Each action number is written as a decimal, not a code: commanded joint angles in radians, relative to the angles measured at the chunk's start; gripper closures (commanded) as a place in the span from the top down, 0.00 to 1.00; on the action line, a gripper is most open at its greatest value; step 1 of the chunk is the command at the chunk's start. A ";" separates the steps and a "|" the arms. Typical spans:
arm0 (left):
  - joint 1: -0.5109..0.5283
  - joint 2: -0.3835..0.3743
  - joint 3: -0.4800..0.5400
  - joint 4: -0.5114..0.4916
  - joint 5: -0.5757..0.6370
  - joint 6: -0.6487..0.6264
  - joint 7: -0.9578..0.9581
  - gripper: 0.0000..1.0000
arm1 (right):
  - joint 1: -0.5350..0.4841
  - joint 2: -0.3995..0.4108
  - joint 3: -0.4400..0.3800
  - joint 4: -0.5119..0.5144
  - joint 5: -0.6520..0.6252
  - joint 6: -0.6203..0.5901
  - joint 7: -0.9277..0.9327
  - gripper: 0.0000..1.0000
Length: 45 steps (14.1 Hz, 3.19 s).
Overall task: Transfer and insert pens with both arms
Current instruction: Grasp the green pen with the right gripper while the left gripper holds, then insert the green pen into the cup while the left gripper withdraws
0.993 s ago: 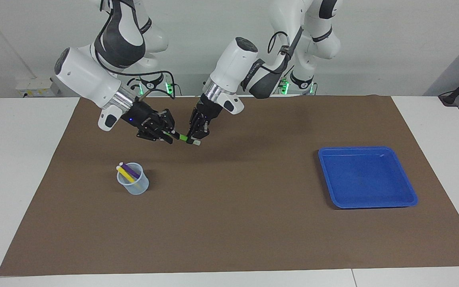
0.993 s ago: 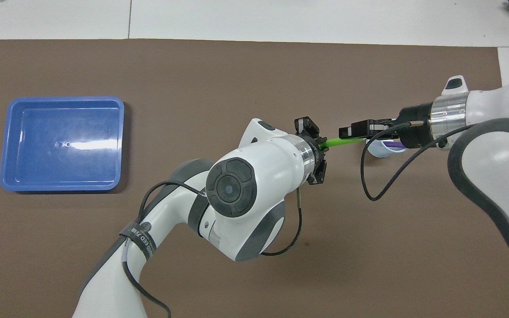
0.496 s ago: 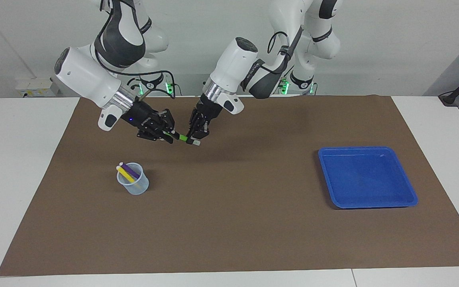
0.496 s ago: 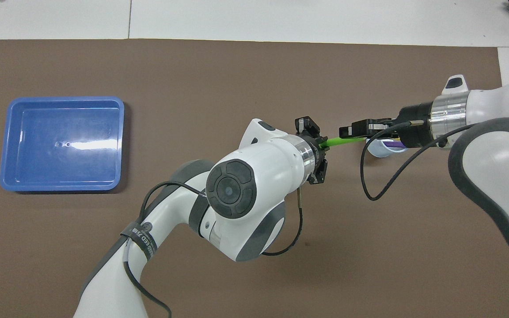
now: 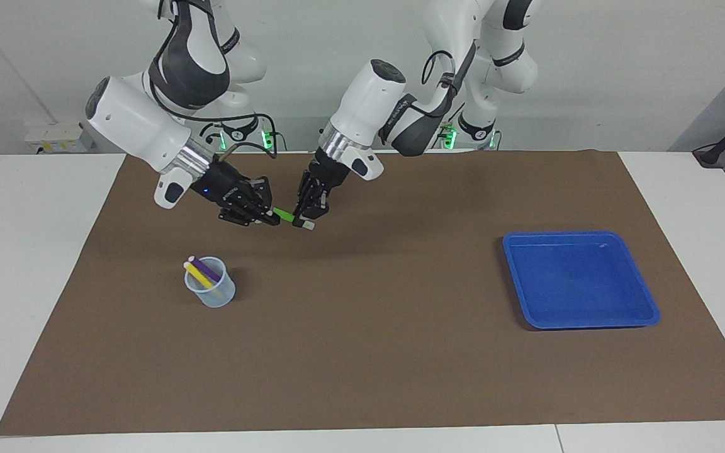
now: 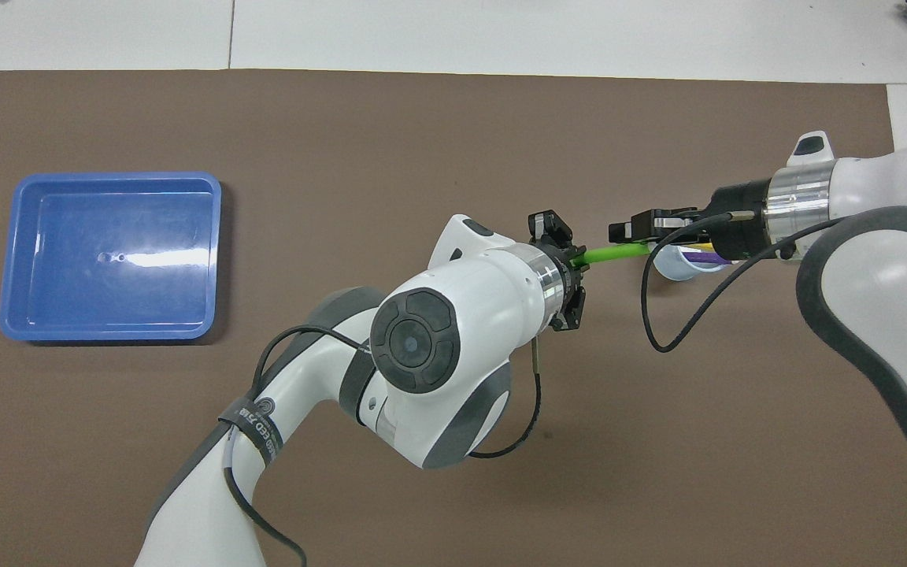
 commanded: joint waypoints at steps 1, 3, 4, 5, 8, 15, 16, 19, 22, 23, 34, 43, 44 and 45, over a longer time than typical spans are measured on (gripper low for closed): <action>-0.014 -0.002 0.021 -0.004 -0.016 0.034 -0.006 0.00 | 0.000 0.003 0.003 -0.001 0.011 -0.005 0.011 0.04; -0.014 -0.002 0.021 -0.003 -0.017 0.034 -0.006 0.00 | 0.000 0.004 0.003 0.004 0.011 -0.008 0.014 0.04; -0.012 -0.002 0.022 -0.003 -0.017 0.034 -0.006 0.00 | -0.002 0.006 0.003 0.026 0.011 -0.022 0.021 0.11; -0.012 -0.002 0.022 -0.003 -0.017 0.034 -0.006 0.00 | -0.003 0.007 0.003 0.049 0.010 -0.042 0.030 0.24; -0.012 -0.002 0.022 -0.001 -0.017 0.034 -0.006 0.00 | -0.020 0.007 0.001 0.077 -0.007 -0.091 0.033 0.35; -0.011 -0.002 0.022 0.000 -0.016 0.034 -0.006 0.00 | -0.009 0.006 0.001 0.070 -0.012 -0.096 0.034 0.35; -0.011 -0.002 0.022 0.000 -0.016 0.034 -0.005 0.00 | -0.008 0.006 0.001 0.070 -0.015 -0.094 0.034 0.34; -0.011 -0.002 0.022 0.000 -0.016 0.034 -0.003 0.00 | -0.008 0.004 0.000 0.063 -0.016 -0.094 0.033 0.28; -0.008 -0.001 0.022 0.000 -0.016 0.036 -0.003 0.00 | -0.006 0.004 0.001 0.060 -0.024 -0.089 0.031 0.15; -0.008 -0.001 0.022 0.000 -0.016 0.039 -0.002 0.00 | -0.005 0.004 0.001 0.060 -0.026 -0.088 0.031 0.10; 0.003 -0.007 0.025 0.000 -0.007 0.020 0.007 0.41 | -0.008 0.006 0.000 0.093 -0.102 -0.102 0.034 0.00; 0.144 -0.039 0.030 0.003 -0.005 -0.123 0.084 0.55 | -0.011 0.021 0.001 0.122 -0.384 -0.106 0.033 0.00; 0.173 -0.053 0.030 0.003 -0.005 -0.153 0.125 0.55 | -0.018 0.021 0.001 0.122 -0.406 -0.114 0.031 0.00; 0.205 -0.058 0.030 0.003 -0.005 -0.185 0.171 0.56 | -0.020 0.021 0.000 0.123 -0.430 -0.122 0.031 0.00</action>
